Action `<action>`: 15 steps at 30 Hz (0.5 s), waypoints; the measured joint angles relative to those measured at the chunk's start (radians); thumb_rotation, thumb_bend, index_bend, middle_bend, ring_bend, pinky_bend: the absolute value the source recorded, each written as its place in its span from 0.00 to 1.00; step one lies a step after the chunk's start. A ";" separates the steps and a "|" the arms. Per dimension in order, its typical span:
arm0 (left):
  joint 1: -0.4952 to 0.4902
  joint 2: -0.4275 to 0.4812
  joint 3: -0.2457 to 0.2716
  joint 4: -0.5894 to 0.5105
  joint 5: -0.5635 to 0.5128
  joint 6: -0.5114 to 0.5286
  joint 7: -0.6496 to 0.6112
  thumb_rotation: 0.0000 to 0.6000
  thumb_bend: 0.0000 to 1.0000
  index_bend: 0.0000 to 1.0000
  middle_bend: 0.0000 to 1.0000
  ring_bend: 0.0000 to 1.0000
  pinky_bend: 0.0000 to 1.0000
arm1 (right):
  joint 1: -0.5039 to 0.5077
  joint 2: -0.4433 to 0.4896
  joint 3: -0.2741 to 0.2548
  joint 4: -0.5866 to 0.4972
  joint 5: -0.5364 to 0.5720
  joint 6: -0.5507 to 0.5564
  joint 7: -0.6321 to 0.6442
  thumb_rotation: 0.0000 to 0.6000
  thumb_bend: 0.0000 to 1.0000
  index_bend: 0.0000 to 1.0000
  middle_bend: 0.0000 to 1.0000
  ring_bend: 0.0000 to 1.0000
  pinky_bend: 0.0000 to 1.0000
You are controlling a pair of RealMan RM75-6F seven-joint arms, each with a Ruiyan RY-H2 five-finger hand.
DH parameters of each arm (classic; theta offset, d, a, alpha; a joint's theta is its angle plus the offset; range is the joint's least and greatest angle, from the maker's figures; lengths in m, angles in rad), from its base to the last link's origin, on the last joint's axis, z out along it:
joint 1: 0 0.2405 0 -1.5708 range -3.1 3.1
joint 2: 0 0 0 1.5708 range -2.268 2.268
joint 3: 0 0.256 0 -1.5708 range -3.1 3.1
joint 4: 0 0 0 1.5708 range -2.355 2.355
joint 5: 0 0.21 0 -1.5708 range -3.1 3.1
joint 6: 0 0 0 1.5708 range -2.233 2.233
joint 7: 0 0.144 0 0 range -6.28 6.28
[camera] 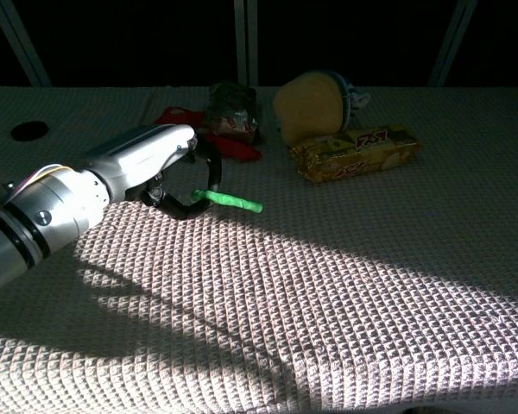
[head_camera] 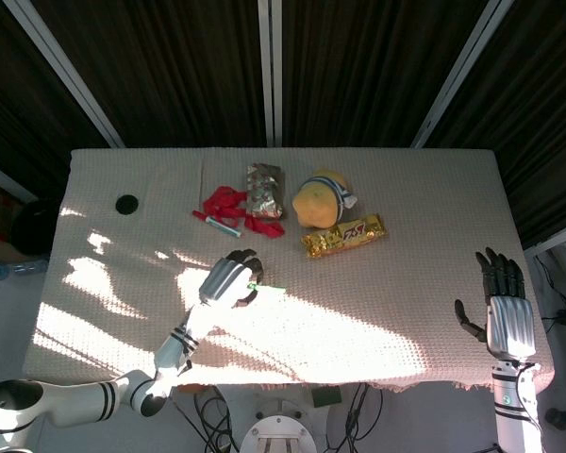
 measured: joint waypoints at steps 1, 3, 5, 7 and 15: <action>0.000 0.011 -0.008 -0.016 0.000 0.008 0.010 1.00 0.37 0.56 0.38 0.21 0.27 | 0.004 -0.005 -0.001 0.001 -0.002 -0.005 -0.001 1.00 0.35 0.00 0.00 0.00 0.00; 0.000 0.043 -0.027 -0.057 -0.002 0.026 0.036 1.00 0.37 0.56 0.38 0.21 0.27 | 0.015 -0.018 -0.003 0.005 -0.007 -0.019 -0.002 1.00 0.35 0.00 0.00 0.00 0.00; 0.000 0.079 -0.045 -0.103 -0.006 0.040 0.063 1.00 0.37 0.56 0.38 0.21 0.26 | 0.027 -0.033 -0.004 0.011 -0.010 -0.035 -0.002 1.00 0.35 0.00 0.00 0.00 0.00; 0.000 0.110 -0.060 -0.145 -0.010 0.052 0.084 1.00 0.37 0.56 0.38 0.21 0.26 | 0.040 -0.046 -0.005 0.018 -0.013 -0.052 -0.001 1.00 0.35 0.00 0.00 0.00 0.00; -0.012 0.209 -0.100 -0.294 -0.021 0.081 0.173 1.00 0.37 0.57 0.38 0.21 0.26 | 0.131 -0.145 0.002 0.066 -0.041 -0.144 0.055 1.00 0.35 0.00 0.00 0.00 0.00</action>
